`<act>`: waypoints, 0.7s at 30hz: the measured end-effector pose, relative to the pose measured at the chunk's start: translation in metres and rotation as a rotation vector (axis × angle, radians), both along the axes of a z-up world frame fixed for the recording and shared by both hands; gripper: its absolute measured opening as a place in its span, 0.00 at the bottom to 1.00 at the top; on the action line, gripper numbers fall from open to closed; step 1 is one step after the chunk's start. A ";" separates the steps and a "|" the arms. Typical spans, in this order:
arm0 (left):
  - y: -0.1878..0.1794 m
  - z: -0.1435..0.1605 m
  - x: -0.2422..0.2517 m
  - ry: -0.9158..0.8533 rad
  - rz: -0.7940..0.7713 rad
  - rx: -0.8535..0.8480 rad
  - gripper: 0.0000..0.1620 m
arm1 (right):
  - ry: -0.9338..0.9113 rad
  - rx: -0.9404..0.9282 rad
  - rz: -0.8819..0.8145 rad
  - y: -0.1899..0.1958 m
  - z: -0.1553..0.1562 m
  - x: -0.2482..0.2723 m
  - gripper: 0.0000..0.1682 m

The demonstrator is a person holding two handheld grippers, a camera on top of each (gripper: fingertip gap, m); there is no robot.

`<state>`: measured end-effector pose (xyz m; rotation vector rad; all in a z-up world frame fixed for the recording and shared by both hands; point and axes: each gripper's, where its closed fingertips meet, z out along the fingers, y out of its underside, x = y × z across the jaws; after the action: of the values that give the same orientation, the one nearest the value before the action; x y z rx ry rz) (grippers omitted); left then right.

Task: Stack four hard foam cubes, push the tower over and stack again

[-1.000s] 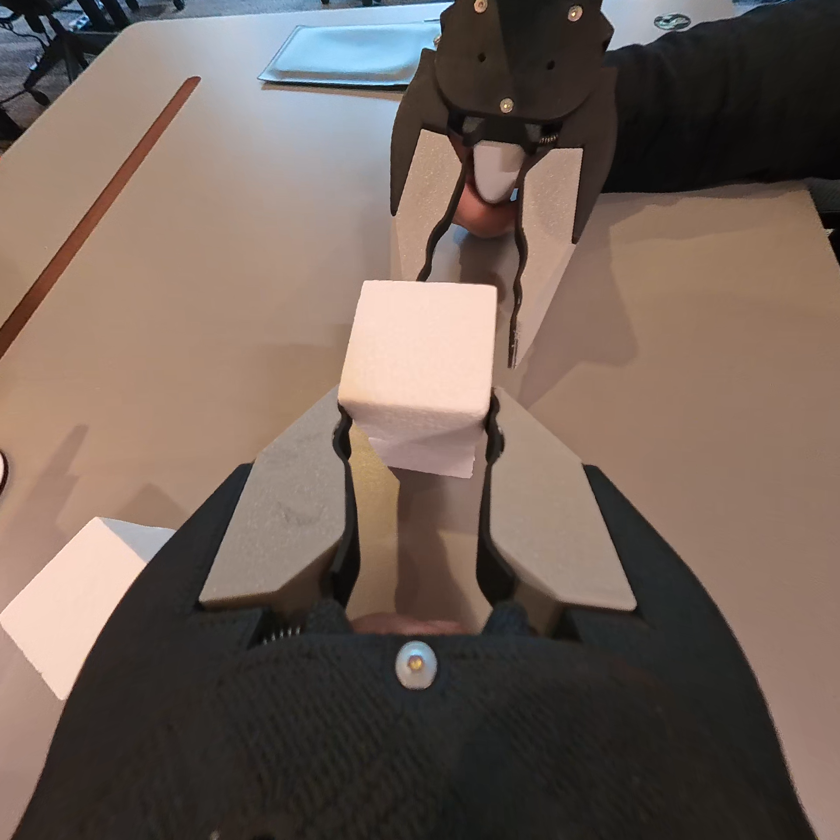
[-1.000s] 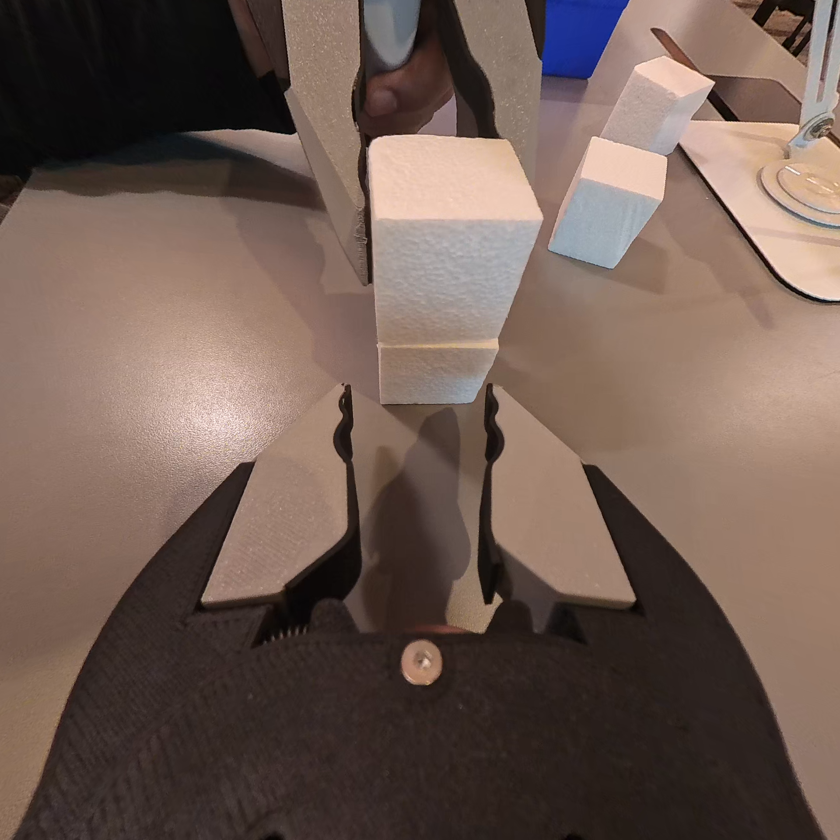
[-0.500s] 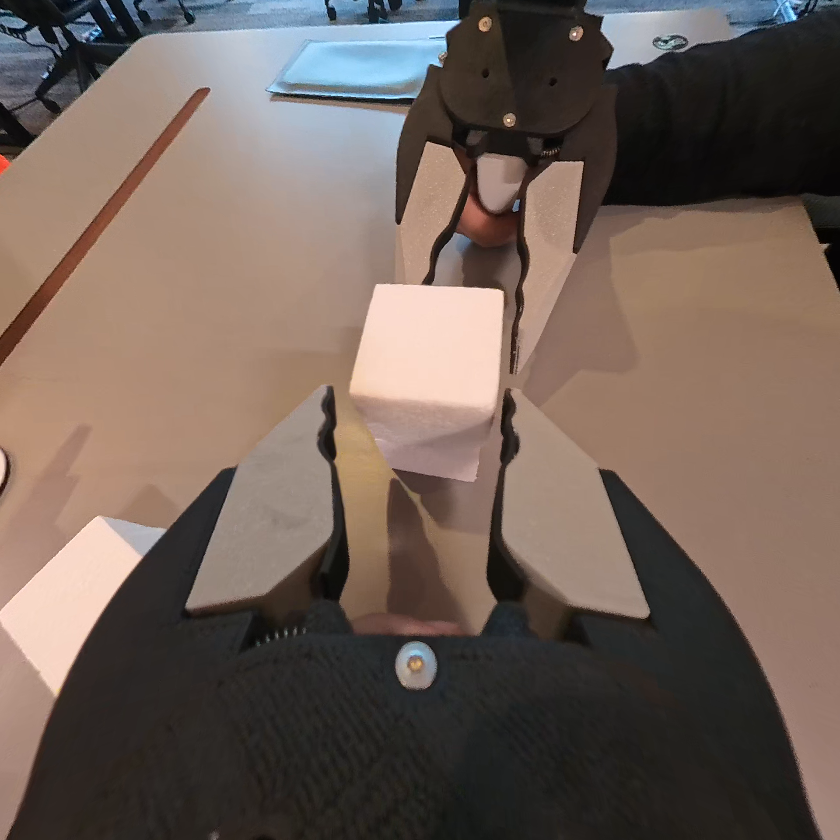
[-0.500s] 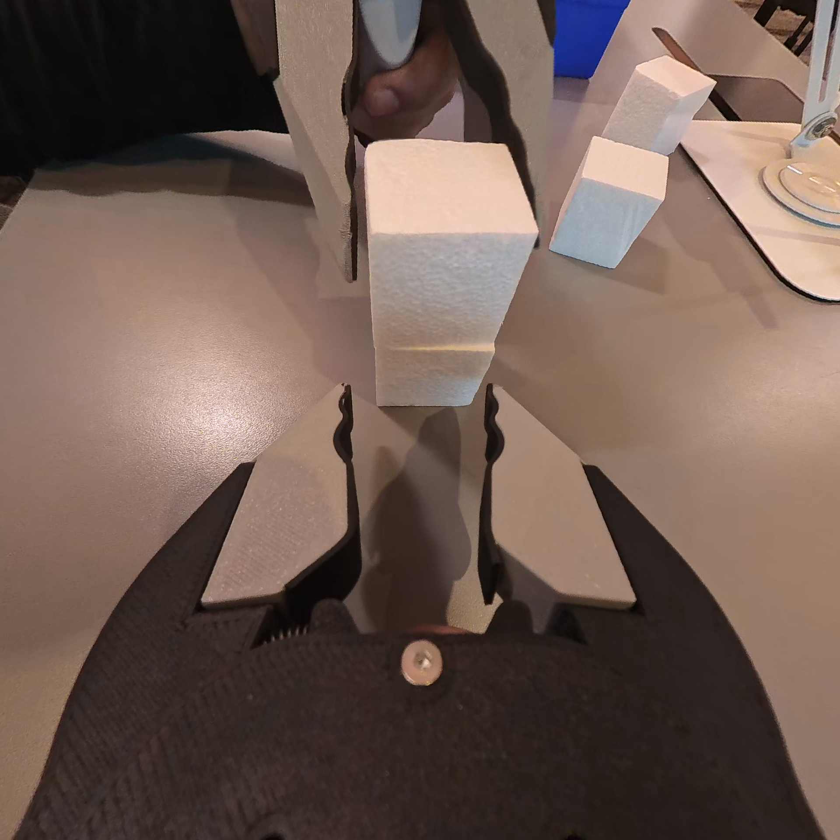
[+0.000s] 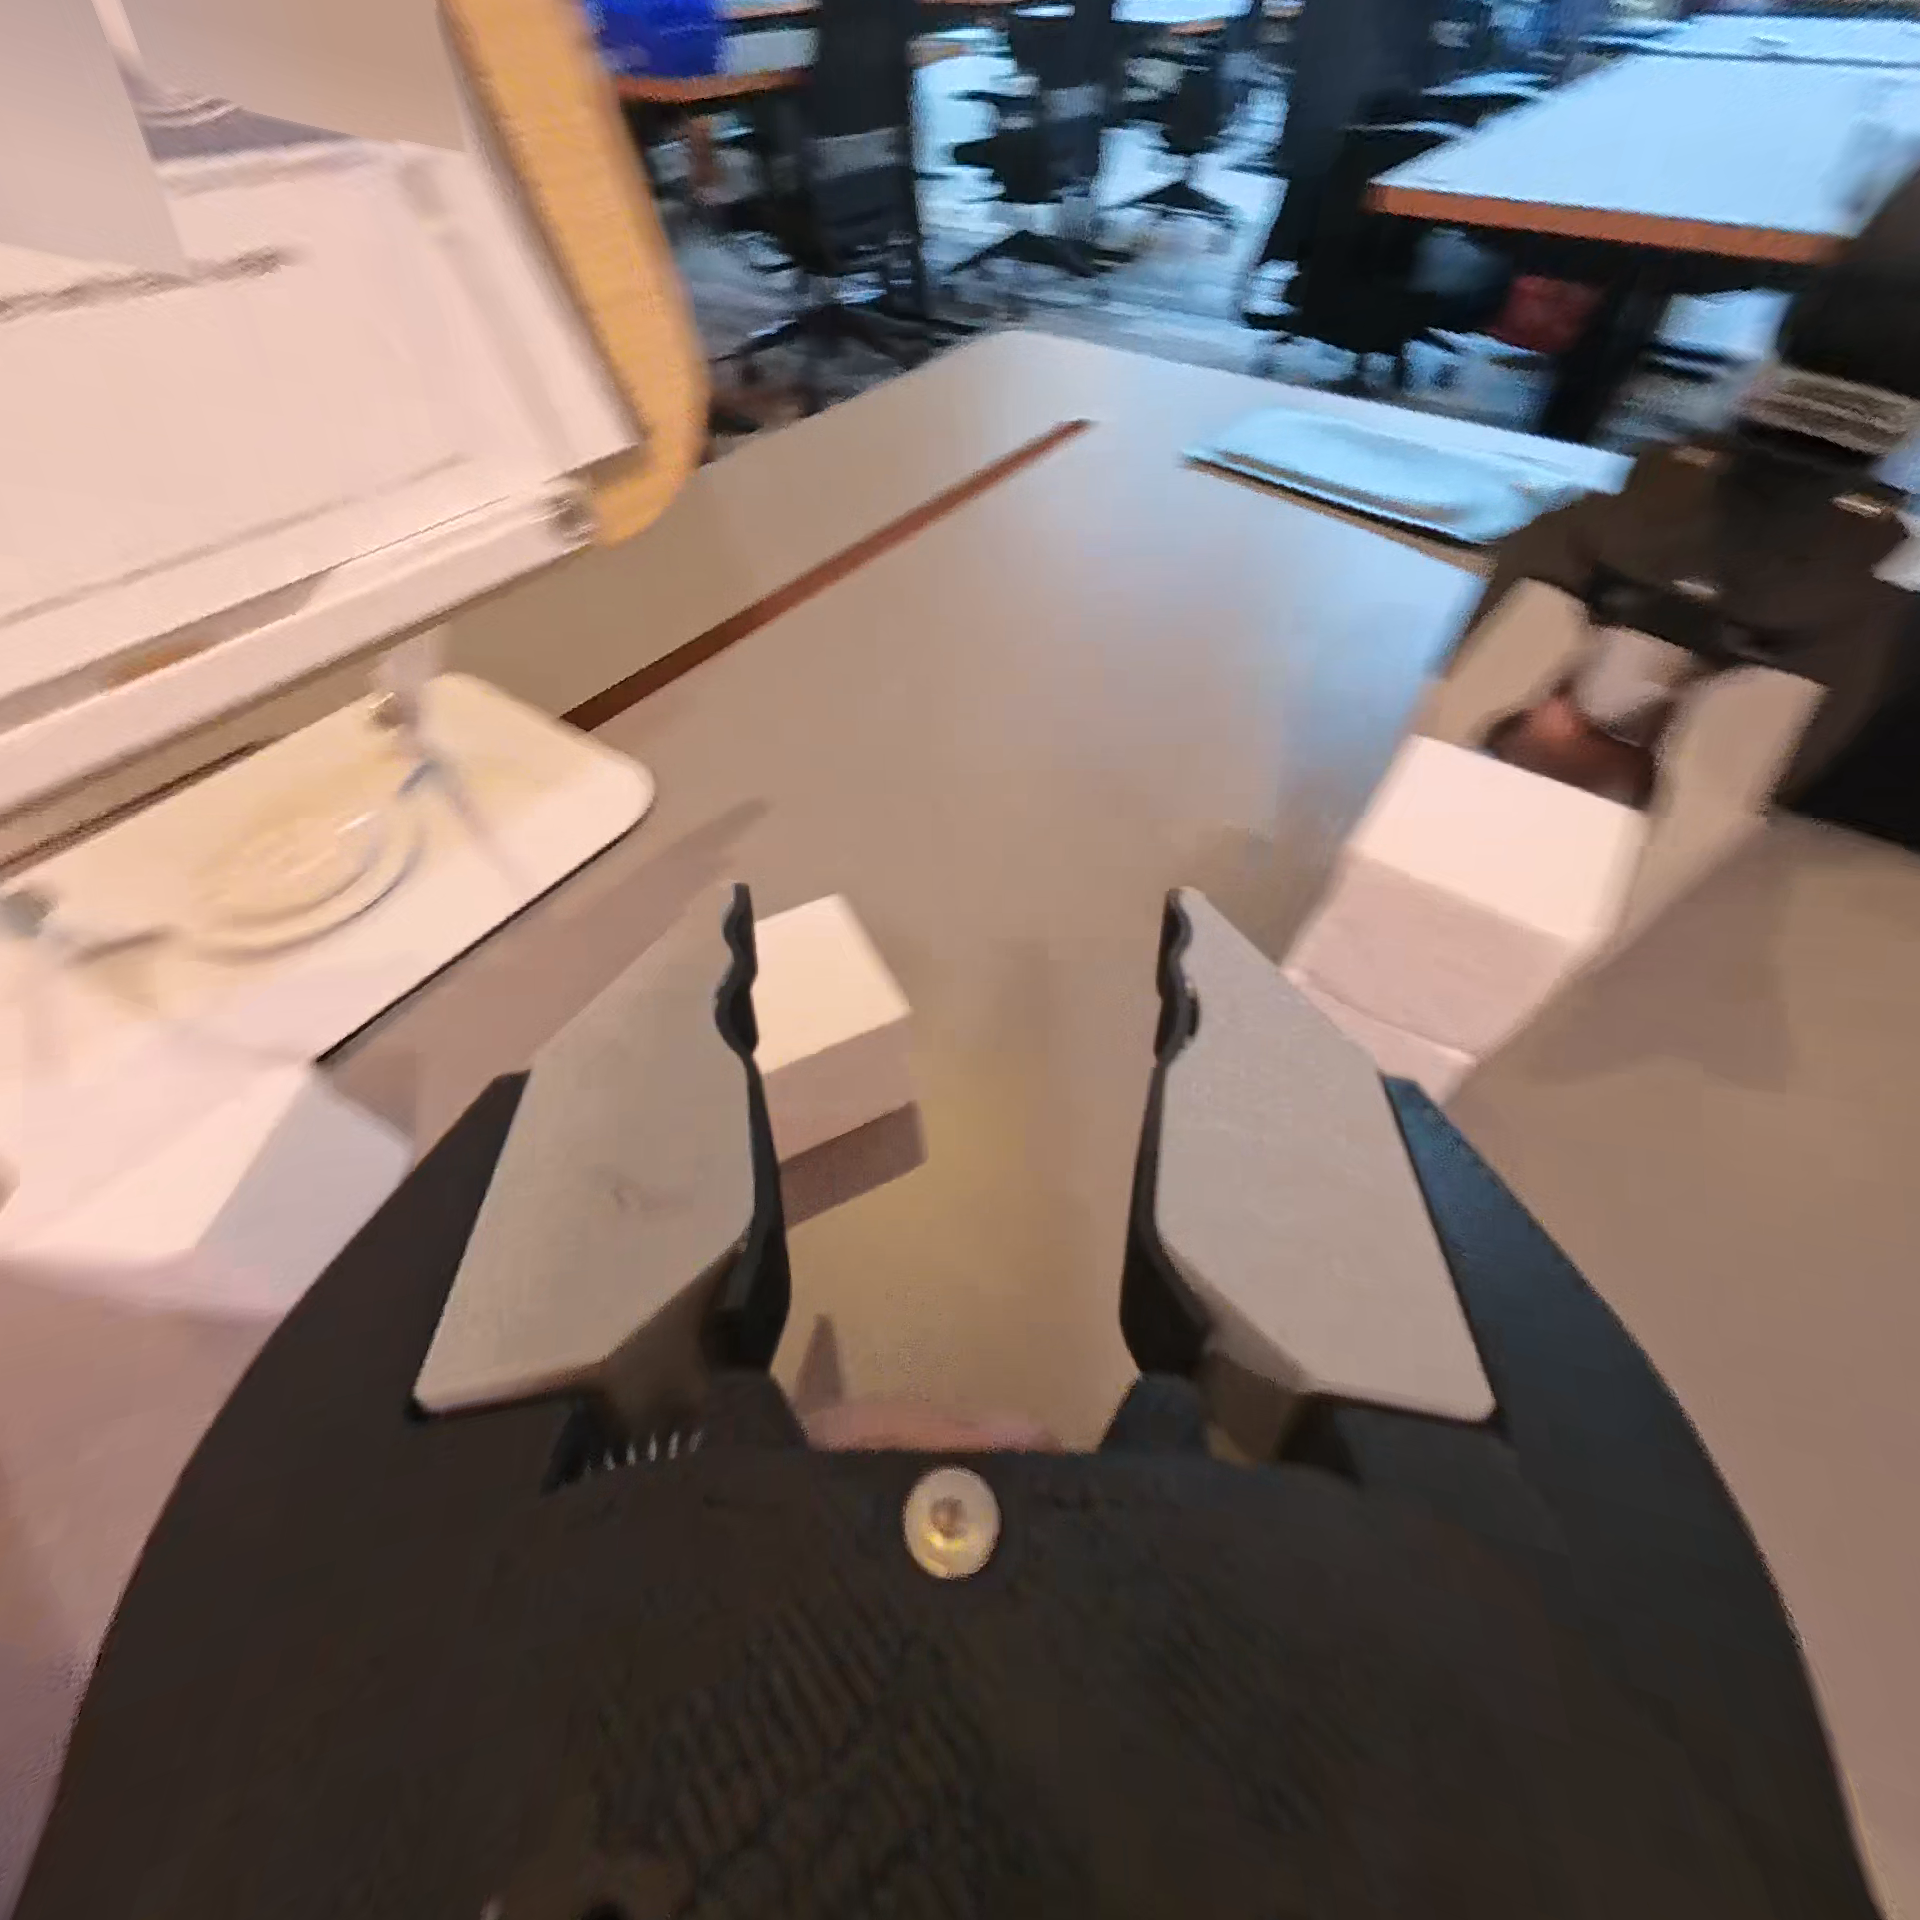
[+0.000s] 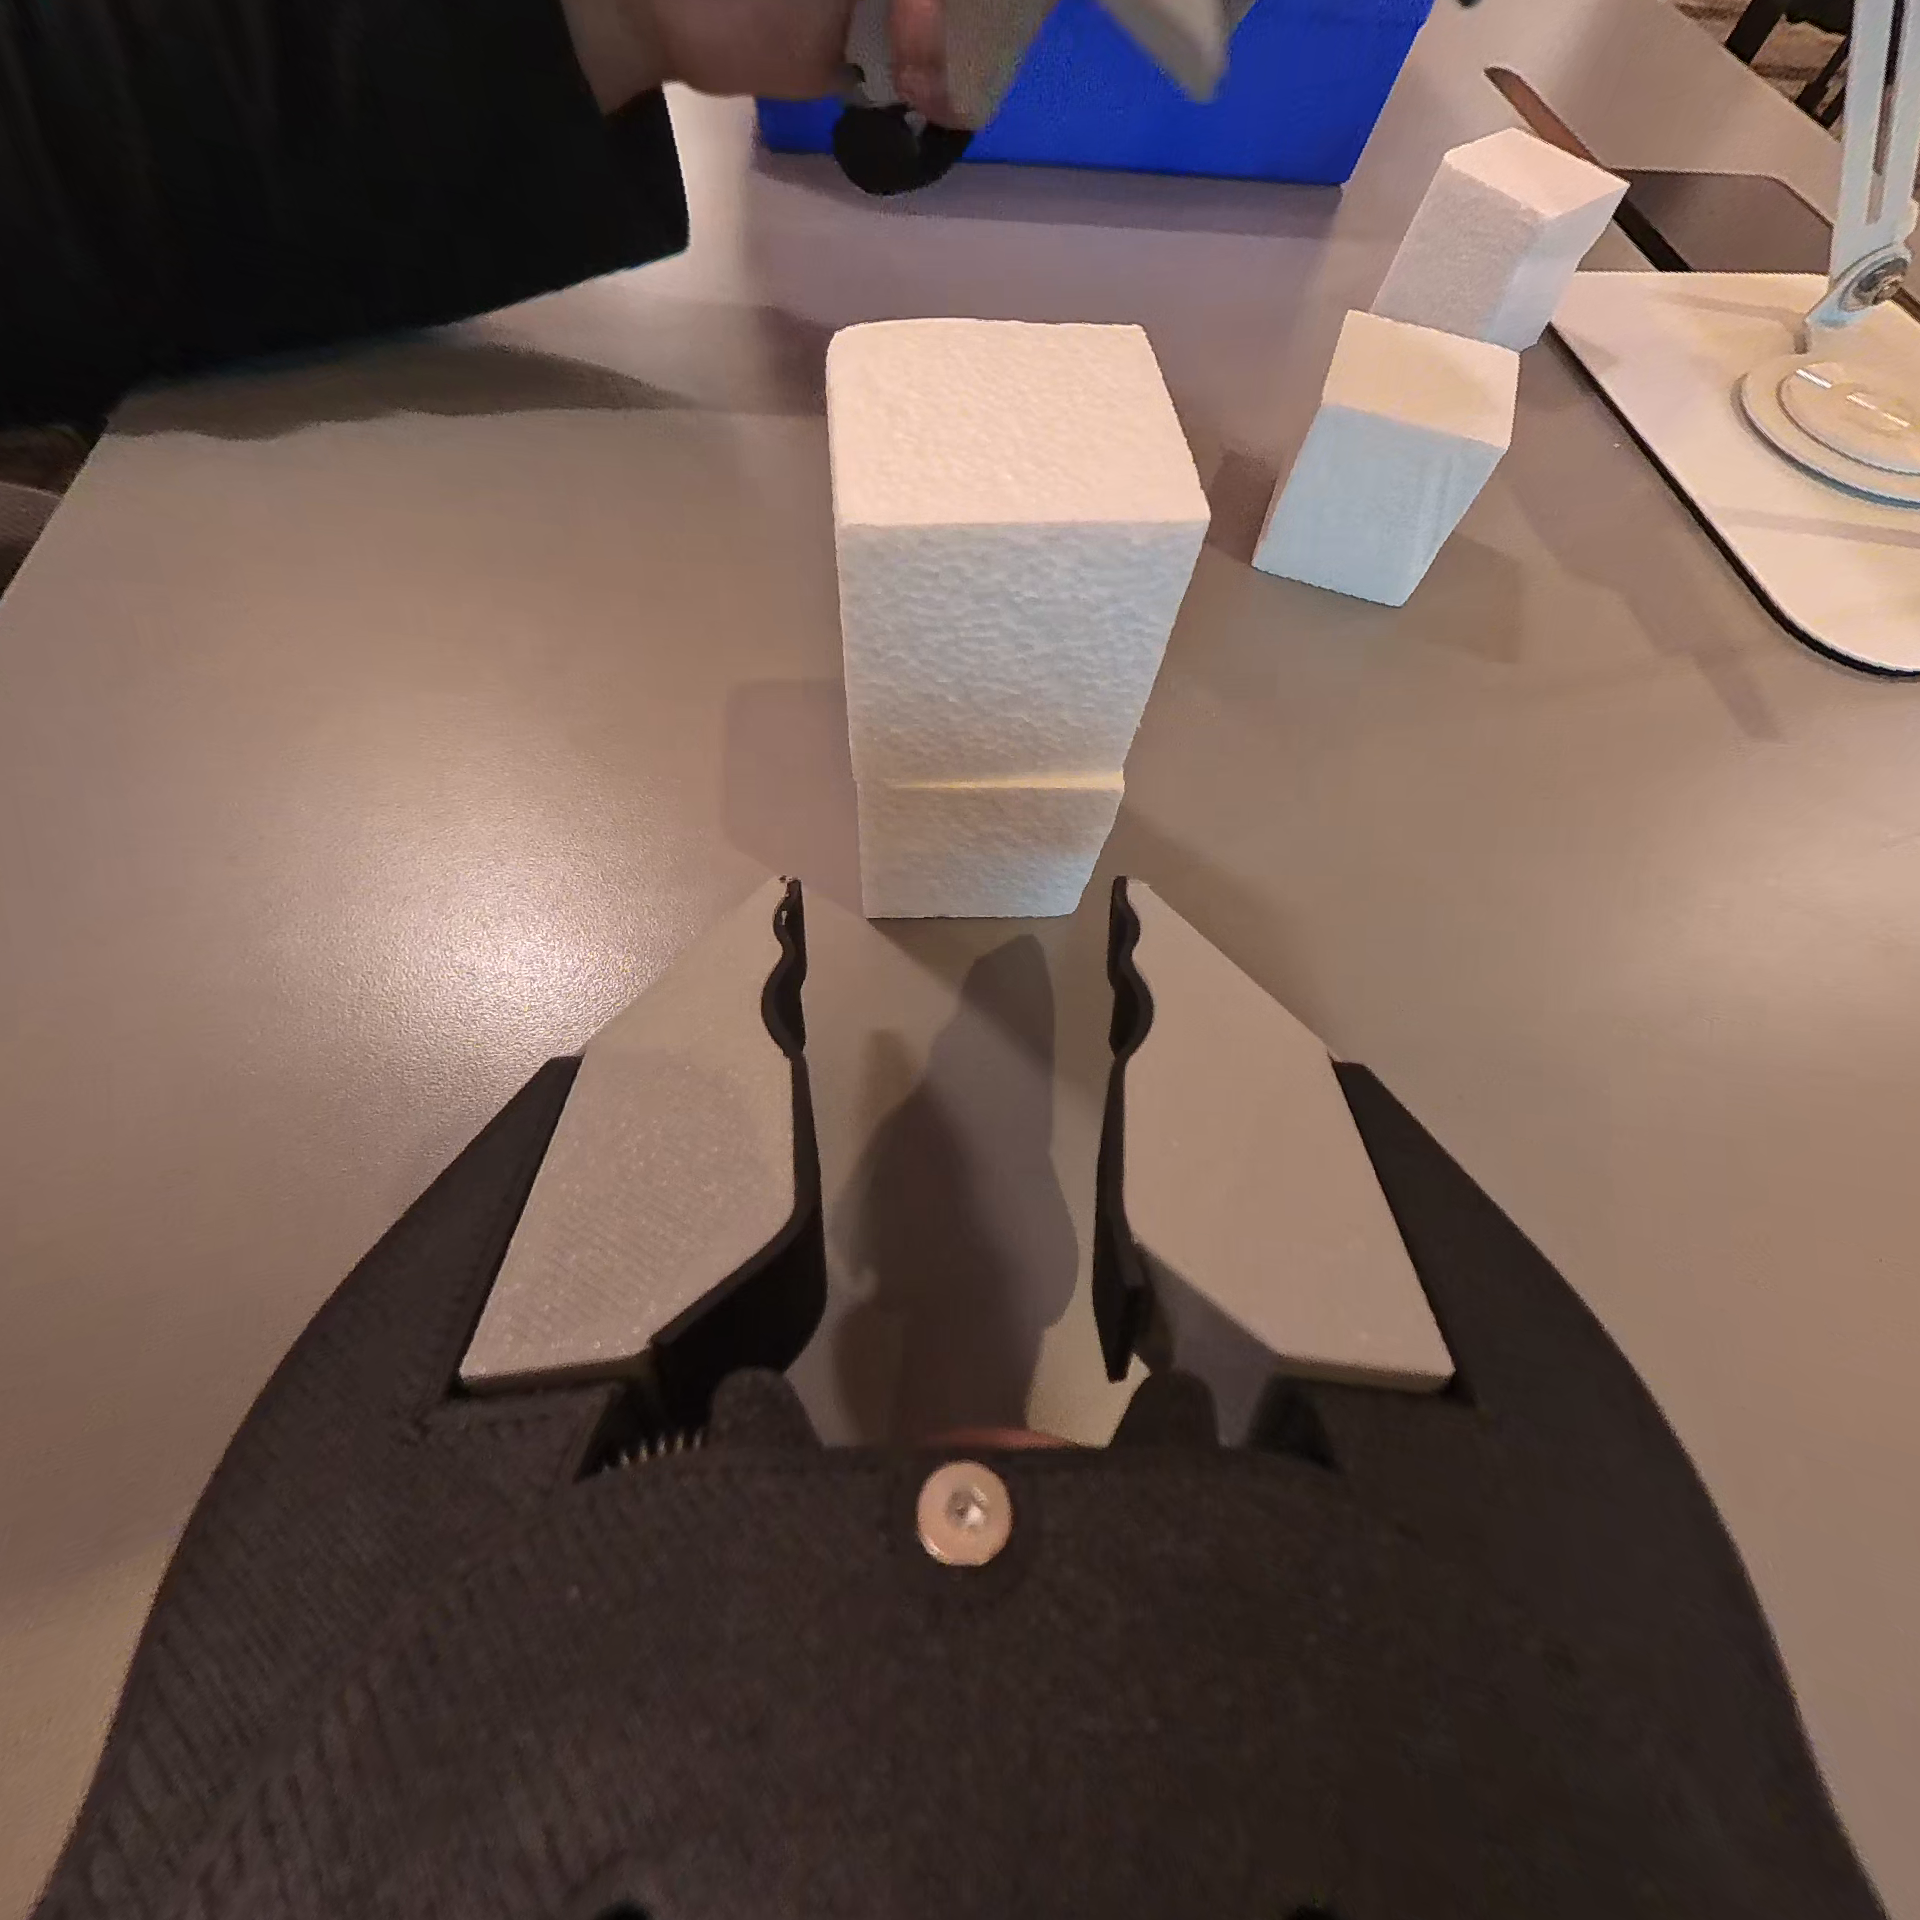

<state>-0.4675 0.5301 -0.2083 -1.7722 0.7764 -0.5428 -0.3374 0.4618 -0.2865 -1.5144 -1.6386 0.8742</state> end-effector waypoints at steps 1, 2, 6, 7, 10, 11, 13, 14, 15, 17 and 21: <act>0.011 -0.004 -0.011 -0.015 0.083 -0.026 0.47 | -0.002 0.001 0.000 0.000 0.000 0.000 0.34; 0.022 -0.009 -0.019 -0.034 0.160 -0.060 0.47 | -0.005 0.003 0.001 0.000 -0.001 0.000 0.34; 0.042 -0.038 -0.029 -0.086 0.334 -0.205 0.48 | -0.014 0.008 0.001 0.000 -0.002 0.000 0.34; 0.045 -0.044 -0.027 -0.077 0.354 -0.223 0.49 | -0.014 0.007 0.000 0.000 -0.002 0.000 0.34; 0.051 -0.059 -0.028 0.002 0.436 -0.227 0.49 | -0.013 0.003 -0.001 0.000 -0.002 0.000 0.33; 0.053 -0.064 -0.028 0.028 0.463 -0.224 0.49 | -0.013 0.002 -0.002 0.000 -0.002 0.000 0.34; 0.054 -0.072 -0.025 0.067 0.484 -0.232 0.49 | -0.015 0.003 -0.002 0.000 -0.002 -0.001 0.34; 0.055 -0.077 -0.023 0.087 0.487 -0.239 0.48 | -0.016 0.004 -0.003 0.001 -0.003 -0.001 0.34; 0.055 -0.081 -0.023 0.112 0.491 -0.240 0.45 | -0.017 0.005 -0.004 0.001 -0.003 -0.001 0.34; 0.056 -0.085 -0.023 0.169 0.485 -0.218 0.34 | -0.017 0.006 -0.004 0.001 -0.003 -0.001 0.34; 0.054 -0.081 -0.022 0.233 0.444 -0.184 0.34 | -0.015 0.007 -0.006 0.001 -0.002 -0.001 0.33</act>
<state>-0.4900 0.5838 -0.2893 -2.1259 0.4734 -0.1133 -0.3381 0.4627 -0.2890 -1.5233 -1.6460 0.8549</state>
